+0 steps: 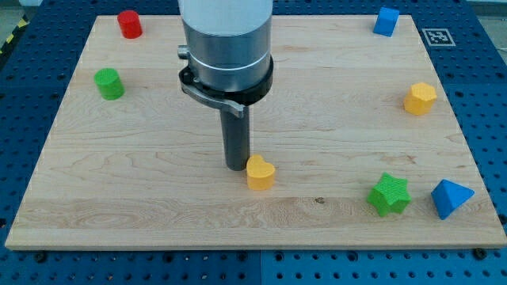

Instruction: Move the yellow heart towards the green star

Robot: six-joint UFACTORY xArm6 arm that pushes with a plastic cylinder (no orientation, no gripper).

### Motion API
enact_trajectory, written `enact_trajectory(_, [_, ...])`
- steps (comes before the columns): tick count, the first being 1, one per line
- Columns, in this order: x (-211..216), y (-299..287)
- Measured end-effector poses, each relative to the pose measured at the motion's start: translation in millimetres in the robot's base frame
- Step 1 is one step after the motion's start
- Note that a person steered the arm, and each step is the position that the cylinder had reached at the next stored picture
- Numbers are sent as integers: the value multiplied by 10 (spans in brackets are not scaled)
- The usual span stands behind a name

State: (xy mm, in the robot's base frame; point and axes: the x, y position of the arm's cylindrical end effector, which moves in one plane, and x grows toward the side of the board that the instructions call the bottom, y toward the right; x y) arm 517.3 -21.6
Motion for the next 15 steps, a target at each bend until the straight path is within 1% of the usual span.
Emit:
enact_trajectory(1, [5,175])
enact_trajectory(2, [98,186])
enact_trajectory(3, [197,67])
enact_trajectory(5, [272,67])
enact_trajectory(6, [320,157])
enact_trajectory(7, [311,267])
enact_trajectory(9, [78,712])
enact_trajectory(10, [59,829])
enact_trajectory(12, [59,636])
enact_trajectory(15, [72,658])
